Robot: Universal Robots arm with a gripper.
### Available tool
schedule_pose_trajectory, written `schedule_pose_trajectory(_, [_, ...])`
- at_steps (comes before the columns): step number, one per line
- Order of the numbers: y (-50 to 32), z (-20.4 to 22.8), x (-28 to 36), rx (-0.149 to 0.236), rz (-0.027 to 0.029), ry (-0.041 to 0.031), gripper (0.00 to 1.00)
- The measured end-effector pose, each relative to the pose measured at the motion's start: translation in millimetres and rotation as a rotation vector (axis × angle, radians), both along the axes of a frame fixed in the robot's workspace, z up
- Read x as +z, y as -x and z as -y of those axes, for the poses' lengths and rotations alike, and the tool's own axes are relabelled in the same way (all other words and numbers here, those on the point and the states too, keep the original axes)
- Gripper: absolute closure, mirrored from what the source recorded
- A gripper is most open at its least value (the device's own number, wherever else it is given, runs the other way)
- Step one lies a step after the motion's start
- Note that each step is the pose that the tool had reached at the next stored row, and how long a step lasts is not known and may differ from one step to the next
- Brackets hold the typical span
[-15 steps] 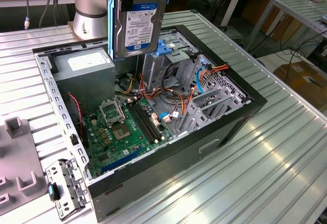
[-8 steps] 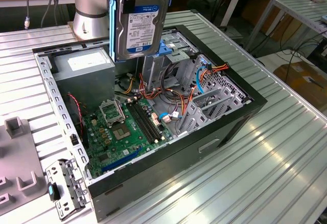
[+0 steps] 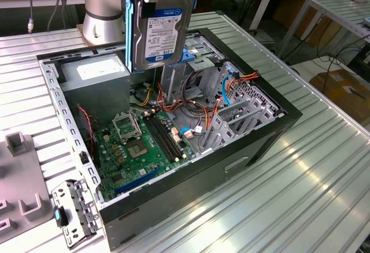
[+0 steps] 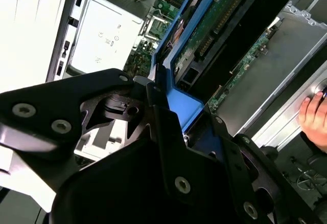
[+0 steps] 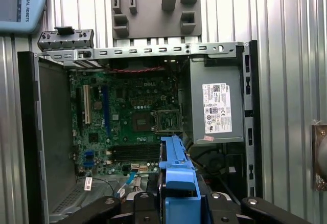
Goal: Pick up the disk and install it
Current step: 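Insert the disk into the insertion slot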
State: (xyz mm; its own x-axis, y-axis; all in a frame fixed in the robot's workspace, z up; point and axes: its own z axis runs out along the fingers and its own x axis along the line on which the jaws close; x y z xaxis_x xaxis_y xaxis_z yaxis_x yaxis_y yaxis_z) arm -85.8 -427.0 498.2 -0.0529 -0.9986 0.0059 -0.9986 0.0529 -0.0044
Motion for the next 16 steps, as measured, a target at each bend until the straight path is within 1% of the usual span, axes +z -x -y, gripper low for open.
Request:
schedule_pose_trajectory(10, [-0.1,7.9,0.0,0.000,0.0000,0.0001,0.63])
schedule_pose_trajectory(12, [-0.2,10.6,0.0,0.000,0.0000,0.0001,0.63])
schedule_pose_trajectory(15, [-0.4,13.2,0.0,0.000,0.0000,0.0001,0.63])
schedule_pose_trajectory(16, [-0.4,14.9,0.0,0.000,0.0000,0.0001,0.63])
